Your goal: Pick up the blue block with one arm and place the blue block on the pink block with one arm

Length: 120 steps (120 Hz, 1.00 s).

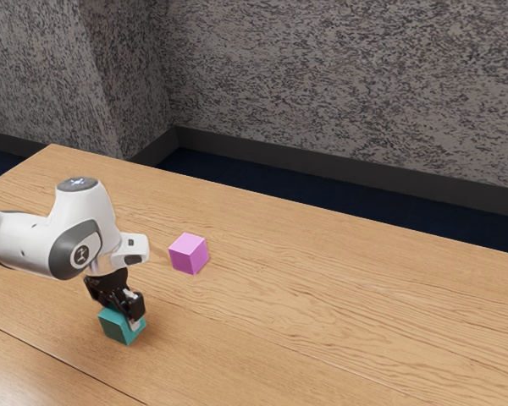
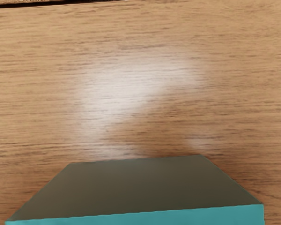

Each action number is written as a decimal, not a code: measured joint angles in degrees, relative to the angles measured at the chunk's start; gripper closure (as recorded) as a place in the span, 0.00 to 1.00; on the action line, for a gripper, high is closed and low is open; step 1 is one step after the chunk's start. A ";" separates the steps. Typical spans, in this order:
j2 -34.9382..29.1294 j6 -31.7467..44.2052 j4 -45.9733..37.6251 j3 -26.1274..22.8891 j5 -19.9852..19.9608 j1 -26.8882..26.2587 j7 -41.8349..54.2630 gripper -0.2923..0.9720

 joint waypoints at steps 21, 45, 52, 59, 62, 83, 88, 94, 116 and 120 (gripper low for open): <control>-0.02 0.25 0.08 0.24 0.24 -0.13 -0.13 0.47; -0.31 0.17 1.33 0.20 0.61 0.04 -0.51 0.48; -0.32 -0.43 3.04 -0.40 0.69 0.68 -0.70 0.48; 0.09 -1.86 5.99 -0.08 0.94 0.40 -1.05 0.48; 0.54 -2.66 7.66 -0.12 1.03 0.44 -1.22 0.48; 11.29 -11.51 27.40 -0.98 2.35 -1.85 -2.55 0.49; 13.31 -14.00 31.70 -1.02 2.86 -2.59 -2.87 0.49; 14.93 -16.86 35.66 -1.04 3.29 -3.13 -3.23 0.49; 18.52 -24.84 43.14 -0.79 3.80 -3.35 -4.29 0.49; 19.56 -25.81 44.42 -0.75 3.80 -3.34 -4.45 0.49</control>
